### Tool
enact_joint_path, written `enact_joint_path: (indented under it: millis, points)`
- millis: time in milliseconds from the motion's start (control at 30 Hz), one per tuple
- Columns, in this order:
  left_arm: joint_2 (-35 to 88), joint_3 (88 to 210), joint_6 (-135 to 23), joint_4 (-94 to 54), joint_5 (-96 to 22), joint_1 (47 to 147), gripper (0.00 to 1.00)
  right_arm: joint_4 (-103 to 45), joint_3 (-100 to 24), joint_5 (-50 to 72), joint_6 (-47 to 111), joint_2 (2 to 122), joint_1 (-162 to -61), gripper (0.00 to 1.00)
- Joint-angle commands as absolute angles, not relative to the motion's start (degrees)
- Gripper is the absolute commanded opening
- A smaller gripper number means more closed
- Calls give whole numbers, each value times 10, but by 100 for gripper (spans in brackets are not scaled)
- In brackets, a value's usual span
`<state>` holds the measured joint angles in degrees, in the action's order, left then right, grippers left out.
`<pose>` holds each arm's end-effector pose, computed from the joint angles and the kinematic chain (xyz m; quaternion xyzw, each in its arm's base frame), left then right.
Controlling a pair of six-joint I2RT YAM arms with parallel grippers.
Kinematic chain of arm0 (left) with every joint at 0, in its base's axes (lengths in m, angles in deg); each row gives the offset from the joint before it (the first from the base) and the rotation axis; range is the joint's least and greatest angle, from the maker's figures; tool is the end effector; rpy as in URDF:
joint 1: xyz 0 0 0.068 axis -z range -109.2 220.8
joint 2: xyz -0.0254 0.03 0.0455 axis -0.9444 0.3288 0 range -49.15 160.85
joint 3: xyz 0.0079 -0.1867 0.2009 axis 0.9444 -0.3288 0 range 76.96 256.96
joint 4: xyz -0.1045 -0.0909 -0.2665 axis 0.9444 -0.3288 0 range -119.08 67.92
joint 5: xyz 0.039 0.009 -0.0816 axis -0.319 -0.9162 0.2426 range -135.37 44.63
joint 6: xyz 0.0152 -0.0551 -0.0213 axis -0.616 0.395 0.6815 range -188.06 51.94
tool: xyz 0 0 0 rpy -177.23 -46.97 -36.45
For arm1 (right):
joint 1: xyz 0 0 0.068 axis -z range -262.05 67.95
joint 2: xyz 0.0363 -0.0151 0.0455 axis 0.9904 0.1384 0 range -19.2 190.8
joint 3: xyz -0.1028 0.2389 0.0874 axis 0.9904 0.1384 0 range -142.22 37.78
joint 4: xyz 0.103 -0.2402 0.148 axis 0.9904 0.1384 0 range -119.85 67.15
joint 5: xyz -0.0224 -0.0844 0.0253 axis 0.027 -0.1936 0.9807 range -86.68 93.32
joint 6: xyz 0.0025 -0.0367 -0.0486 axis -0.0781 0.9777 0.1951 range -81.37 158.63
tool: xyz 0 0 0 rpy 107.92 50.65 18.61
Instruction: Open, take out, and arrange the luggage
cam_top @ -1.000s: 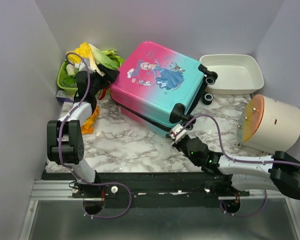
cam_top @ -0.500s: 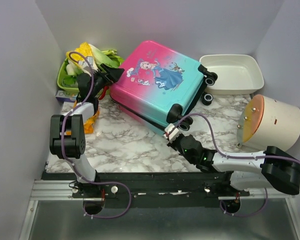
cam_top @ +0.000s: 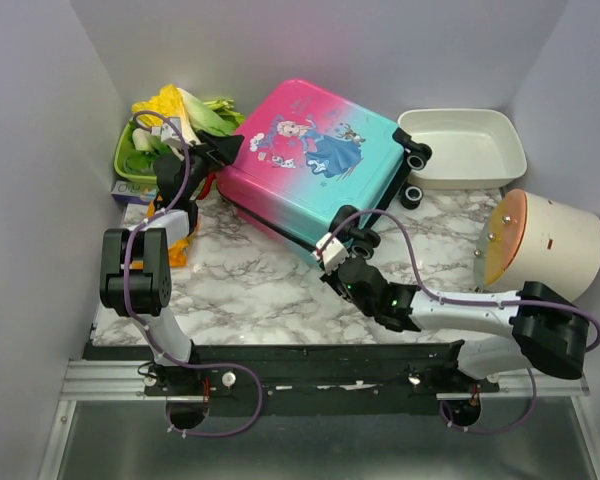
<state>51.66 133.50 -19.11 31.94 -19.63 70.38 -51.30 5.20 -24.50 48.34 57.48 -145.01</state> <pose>0.4301 -0.0167 0.2371 -0.1077 0.6420 -0.4372 0.6206 0.1605 0.2679 0.1719 -0.3713 0.7297 0.0623 0.5708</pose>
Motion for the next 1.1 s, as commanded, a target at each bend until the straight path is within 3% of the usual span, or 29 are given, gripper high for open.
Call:
enact_joint_path:
  millis: [0, 167, 400, 867, 933, 967, 1067]
  points:
    - [529, 1309, -160, 218, -71, 762, 99, -409, -54, -118, 289, 528, -1456, 1]
    - [527, 1309, -150, 226, -74, 767, 99, -535, 7, -102, 361, 536, -1463, 1]
    - [521, 1307, -160, 211, -81, 773, 99, -626, -91, -173, 469, 649, -1463, 1]
    - [524, 1299, -163, 214, -76, 785, 99, -733, -259, -173, 520, 790, -1464, 2]
    - [517, 1300, -168, 204, -81, 785, 99, -735, -242, -166, 508, 777, -1464, 10]
    - [514, 1300, -172, 200, -85, 785, 99, -734, -231, -158, 495, 756, -1463, 21]
    - [490, 1305, -187, 151, -130, 780, 99, -685, -198, -118, 470, 698, -1464, 39]
